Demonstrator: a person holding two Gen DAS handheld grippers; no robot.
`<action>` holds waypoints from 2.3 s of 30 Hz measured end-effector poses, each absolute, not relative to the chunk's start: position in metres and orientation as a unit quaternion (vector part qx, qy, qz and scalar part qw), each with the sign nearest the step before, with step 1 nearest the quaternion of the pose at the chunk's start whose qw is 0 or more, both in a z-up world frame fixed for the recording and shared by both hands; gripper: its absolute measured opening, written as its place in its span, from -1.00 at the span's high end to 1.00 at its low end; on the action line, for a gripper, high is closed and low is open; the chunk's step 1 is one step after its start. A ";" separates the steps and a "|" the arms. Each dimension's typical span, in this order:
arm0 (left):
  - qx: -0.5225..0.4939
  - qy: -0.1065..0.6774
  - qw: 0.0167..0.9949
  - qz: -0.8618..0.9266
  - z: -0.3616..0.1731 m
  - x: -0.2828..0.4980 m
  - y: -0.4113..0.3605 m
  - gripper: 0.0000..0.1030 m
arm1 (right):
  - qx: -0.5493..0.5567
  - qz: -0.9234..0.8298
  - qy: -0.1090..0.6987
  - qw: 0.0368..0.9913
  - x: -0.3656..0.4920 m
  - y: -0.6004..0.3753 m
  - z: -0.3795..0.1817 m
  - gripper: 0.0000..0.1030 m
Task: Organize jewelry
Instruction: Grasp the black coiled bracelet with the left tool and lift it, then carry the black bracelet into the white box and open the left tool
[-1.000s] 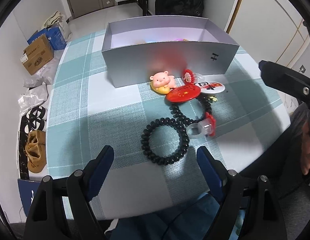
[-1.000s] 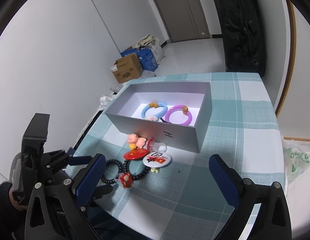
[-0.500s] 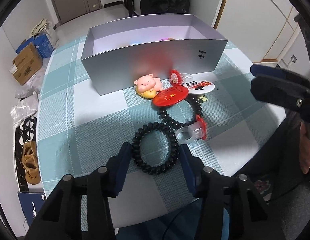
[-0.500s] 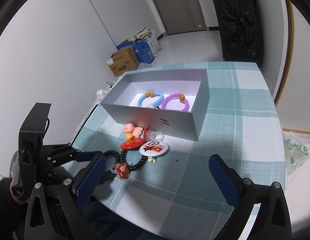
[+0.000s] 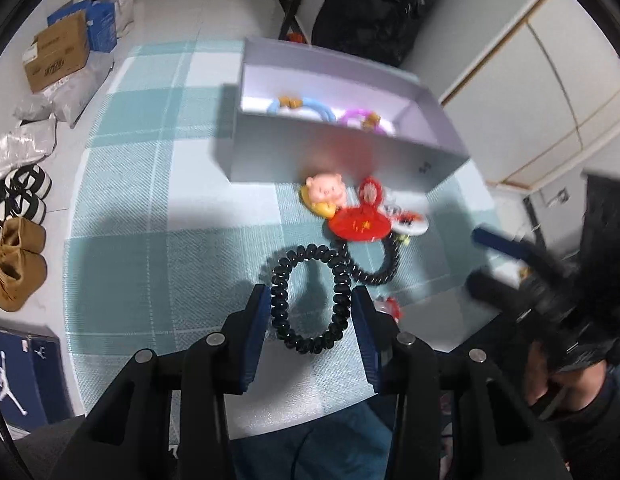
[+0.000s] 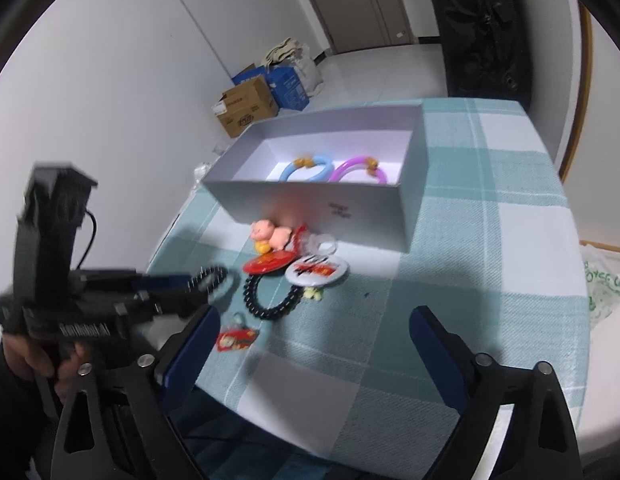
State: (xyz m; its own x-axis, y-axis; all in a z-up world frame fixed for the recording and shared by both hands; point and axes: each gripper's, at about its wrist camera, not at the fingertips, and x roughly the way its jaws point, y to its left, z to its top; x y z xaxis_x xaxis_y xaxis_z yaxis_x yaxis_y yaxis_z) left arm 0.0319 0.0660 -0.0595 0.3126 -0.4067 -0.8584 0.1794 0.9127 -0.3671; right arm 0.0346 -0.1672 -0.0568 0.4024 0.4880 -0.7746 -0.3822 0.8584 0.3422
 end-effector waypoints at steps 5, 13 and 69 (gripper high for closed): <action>-0.133 0.520 0.822 -0.190 -0.037 0.025 0.074 0.31 | 0.039 0.286 0.493 0.820 0.024 -0.149 -0.063 -0.55; -0.161 0.471 0.844 -0.199 -0.019 0.029 0.080 0.31 | -0.009 0.318 0.501 0.805 0.018 -0.110 -0.072 -0.16; -0.148 0.430 0.869 -0.194 0.010 0.087 0.042 0.31 | 0.086 0.309 0.428 0.845 0.091 -0.157 -0.005 0.58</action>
